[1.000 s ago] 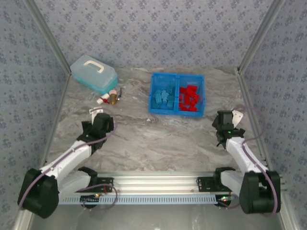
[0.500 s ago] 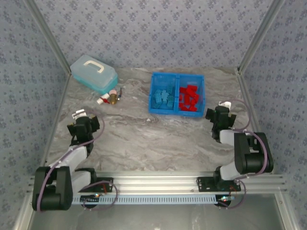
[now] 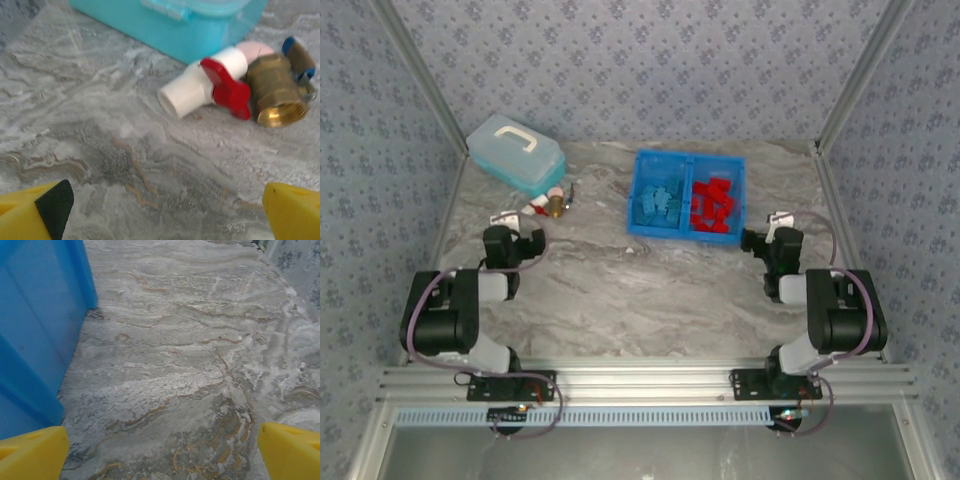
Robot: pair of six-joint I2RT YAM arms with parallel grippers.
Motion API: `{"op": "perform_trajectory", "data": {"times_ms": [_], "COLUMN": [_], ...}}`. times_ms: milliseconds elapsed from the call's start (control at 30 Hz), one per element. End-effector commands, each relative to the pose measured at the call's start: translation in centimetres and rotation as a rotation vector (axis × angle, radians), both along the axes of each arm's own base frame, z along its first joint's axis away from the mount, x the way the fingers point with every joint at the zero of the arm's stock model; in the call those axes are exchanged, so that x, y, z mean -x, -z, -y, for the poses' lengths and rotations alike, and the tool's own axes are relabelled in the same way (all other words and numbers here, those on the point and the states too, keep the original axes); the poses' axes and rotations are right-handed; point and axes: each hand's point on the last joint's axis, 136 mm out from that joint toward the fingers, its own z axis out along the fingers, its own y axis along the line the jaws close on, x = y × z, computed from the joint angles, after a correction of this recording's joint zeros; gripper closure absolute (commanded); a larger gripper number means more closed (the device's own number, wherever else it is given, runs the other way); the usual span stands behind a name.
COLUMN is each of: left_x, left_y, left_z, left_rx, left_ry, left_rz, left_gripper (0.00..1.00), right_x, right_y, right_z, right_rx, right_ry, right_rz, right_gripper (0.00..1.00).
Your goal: Sort the legos into containers by color
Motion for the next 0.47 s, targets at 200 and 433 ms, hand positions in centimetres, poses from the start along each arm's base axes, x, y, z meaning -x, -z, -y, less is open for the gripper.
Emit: {"op": "perform_trajectory", "data": {"times_ms": [200, 433], "left_x": [-1.11, -1.07], "left_y": [-2.18, -2.14], "left_z": [0.36, 0.38], "left_rx": [-0.01, -0.01], "left_ry": [0.028, 0.029], "left_rz": [0.093, 0.089], "left_gripper": [0.01, 0.01], "right_x": [-0.92, -0.85], "right_y": [-0.97, -1.0], "right_z": [-1.13, -1.14], "right_rx": [-0.005, -0.009], "right_ry": [-0.074, -0.076], "right_rz": [0.024, 0.026], "right_gripper": [0.0, 0.0]}}
